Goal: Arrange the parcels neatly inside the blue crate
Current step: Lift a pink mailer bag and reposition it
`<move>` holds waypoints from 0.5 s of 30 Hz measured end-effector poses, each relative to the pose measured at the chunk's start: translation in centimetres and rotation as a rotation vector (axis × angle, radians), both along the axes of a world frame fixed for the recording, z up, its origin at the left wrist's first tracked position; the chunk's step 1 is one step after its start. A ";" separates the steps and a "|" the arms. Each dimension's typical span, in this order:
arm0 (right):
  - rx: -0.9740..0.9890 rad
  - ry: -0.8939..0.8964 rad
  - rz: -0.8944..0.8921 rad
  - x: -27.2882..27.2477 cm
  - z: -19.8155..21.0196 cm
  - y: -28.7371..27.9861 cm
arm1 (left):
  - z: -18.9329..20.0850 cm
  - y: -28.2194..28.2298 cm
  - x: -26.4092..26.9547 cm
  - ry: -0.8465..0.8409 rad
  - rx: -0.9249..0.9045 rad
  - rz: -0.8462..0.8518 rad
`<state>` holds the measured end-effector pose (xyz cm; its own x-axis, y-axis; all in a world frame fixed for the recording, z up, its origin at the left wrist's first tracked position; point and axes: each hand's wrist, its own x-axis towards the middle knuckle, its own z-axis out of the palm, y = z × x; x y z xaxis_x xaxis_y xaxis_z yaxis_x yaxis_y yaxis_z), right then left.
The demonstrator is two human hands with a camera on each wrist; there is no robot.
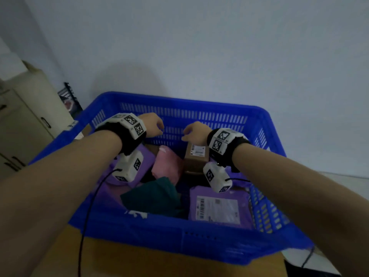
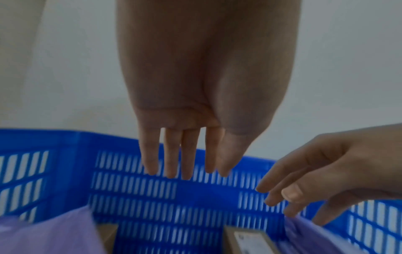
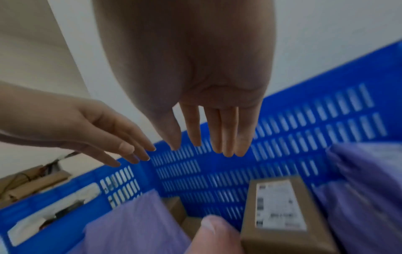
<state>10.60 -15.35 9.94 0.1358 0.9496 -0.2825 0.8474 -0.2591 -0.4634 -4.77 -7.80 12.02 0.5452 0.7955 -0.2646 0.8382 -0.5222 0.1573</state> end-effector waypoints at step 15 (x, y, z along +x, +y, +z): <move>-0.330 0.050 -0.171 -8.7 -11.2 6.7 | -12.6 7.0 -5.7 0.165 -0.211 -0.179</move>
